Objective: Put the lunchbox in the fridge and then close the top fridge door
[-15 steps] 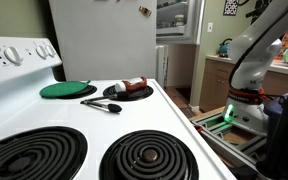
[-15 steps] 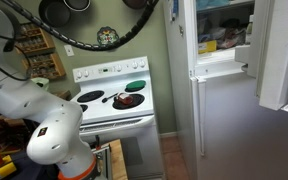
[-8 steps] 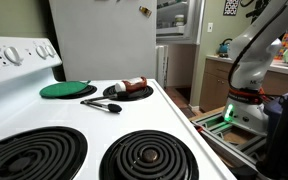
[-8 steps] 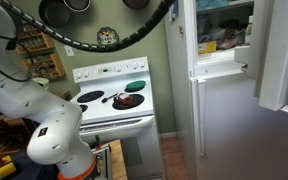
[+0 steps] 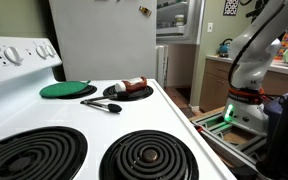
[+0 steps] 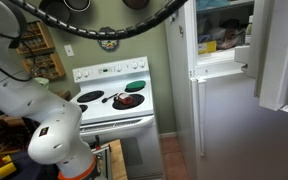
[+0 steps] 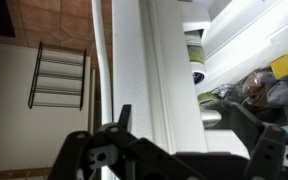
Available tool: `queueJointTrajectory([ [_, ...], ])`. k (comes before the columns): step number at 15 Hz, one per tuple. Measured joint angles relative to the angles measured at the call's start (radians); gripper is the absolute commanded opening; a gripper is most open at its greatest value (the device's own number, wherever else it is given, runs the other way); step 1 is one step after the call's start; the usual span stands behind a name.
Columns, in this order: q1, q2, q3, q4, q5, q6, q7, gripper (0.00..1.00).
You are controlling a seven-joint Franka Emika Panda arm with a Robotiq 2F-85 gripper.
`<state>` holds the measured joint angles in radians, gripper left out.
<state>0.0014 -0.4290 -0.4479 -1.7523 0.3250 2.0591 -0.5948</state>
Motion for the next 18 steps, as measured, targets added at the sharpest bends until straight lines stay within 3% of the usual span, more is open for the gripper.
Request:
queueJointTrajectory([
  [6,-0.006,0.053,-0.034,0.024,0.031,0.002,-0.145,1.00],
  [13,-0.012,0.094,-0.019,0.026,0.074,0.060,-0.171,1.00],
  [18,-0.013,0.107,-0.014,0.032,0.130,0.019,-0.176,1.00],
])
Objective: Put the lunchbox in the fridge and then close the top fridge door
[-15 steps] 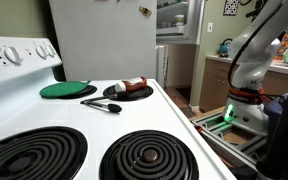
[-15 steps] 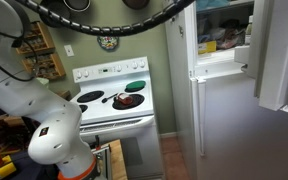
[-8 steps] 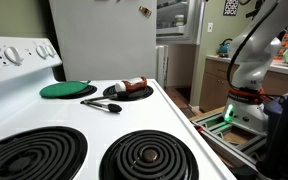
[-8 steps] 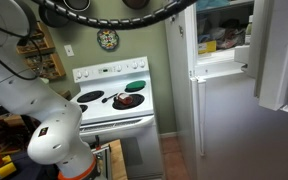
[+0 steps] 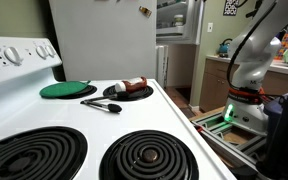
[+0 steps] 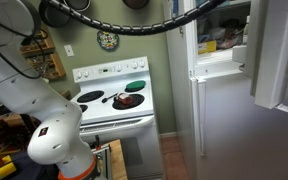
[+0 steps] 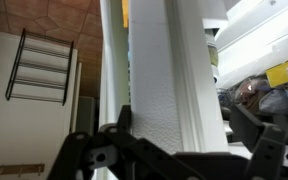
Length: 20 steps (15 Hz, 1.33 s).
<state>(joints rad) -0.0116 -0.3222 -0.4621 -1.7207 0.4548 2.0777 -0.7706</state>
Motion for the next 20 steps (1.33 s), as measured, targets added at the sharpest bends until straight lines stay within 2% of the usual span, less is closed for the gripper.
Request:
queueJointTrajectory([
  [8,0.000,-0.035,0.002,0.089,0.143,-0.495,-0.017,1.00],
  [10,-0.001,-0.038,0.005,0.100,0.182,-0.589,-0.020,1.00],
  [13,-0.018,-0.035,0.002,0.127,0.215,-0.636,-0.022,1.00],
  [20,-0.059,-0.020,-0.007,0.151,0.342,-0.627,-0.060,1.00],
])
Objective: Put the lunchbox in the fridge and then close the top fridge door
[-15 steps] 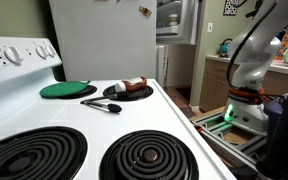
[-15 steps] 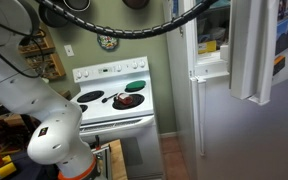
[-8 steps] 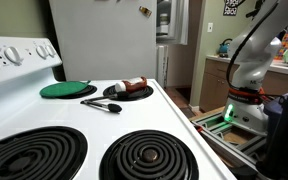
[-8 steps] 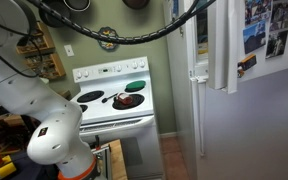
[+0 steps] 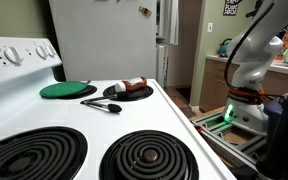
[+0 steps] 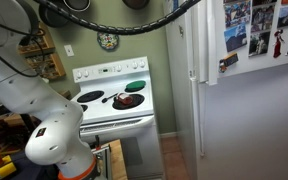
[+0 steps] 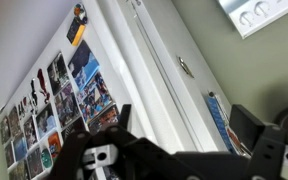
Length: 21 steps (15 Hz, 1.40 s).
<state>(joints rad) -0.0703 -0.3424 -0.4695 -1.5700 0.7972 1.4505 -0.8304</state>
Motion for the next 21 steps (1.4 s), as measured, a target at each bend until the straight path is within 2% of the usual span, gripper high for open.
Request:
queueJointTrajectory([
  [5,-0.004,0.013,0.059,-0.023,0.060,0.086,-0.008,1.00],
  [14,-0.005,0.014,0.156,-0.078,0.108,0.185,-0.008,1.00],
  [19,-0.003,0.003,0.216,-0.127,0.149,0.301,-0.008,1.00],
  [21,-0.003,0.002,0.234,-0.137,0.148,0.313,-0.008,1.00],
])
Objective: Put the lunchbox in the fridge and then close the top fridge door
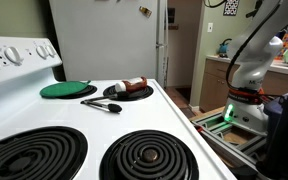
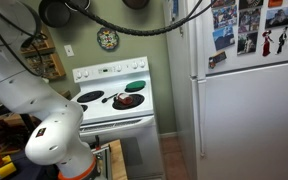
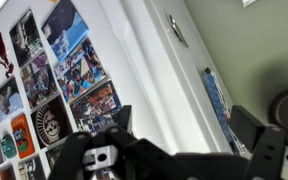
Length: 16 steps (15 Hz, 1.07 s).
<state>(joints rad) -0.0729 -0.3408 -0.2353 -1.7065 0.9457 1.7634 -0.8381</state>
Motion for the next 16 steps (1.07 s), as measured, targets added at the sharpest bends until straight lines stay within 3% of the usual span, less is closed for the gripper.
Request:
queueJointTrajectory([
  [6,-0.043,-0.013,-0.053,0.043,-0.079,-0.022,-0.045,1.00],
  [10,-0.075,-0.033,-0.146,0.090,-0.183,-0.194,-0.176,1.00],
  [16,-0.110,-0.052,-0.195,0.120,-0.339,-0.267,-0.229,1.00],
])
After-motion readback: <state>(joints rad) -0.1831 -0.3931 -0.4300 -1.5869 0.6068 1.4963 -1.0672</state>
